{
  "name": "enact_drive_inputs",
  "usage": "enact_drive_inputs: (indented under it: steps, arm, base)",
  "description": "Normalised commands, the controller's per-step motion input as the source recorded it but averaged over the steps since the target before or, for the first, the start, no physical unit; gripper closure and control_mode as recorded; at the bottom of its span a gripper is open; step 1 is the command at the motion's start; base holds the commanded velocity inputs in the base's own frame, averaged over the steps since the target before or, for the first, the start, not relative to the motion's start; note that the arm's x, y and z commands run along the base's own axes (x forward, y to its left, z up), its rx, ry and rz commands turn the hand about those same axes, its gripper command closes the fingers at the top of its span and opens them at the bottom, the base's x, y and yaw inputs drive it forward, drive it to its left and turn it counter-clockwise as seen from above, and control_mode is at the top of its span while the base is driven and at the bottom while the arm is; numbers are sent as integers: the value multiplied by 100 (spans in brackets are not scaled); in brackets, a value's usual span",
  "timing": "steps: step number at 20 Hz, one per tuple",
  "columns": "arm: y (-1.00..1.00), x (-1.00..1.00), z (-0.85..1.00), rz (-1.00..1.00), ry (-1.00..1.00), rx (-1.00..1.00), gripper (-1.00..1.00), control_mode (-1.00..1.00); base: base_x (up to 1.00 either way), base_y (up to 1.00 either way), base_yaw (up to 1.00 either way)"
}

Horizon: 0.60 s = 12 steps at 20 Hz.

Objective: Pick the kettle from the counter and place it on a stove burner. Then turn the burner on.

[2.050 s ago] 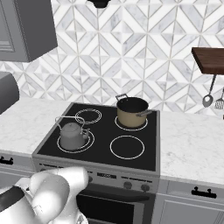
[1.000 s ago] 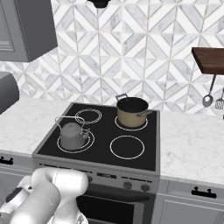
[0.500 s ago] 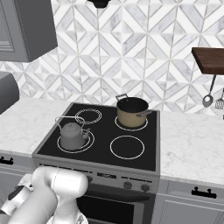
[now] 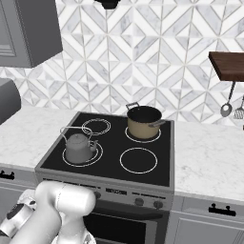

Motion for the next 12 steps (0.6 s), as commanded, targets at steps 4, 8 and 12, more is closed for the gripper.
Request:
enact_drive_inputs:
  steps: [4, 8, 12]
  arm:
    - [-1, 23, -11, 0, 0, 0, -100, -100]
    - [-3, 27, -5, 0, 0, 0, 100, -100]
    - [-1, 22, 0, 0, 0, 0, 100, -100]
  base:
    - [0, 0, 0]
    - [0, 0, 0]
    - [0, 0, 0]
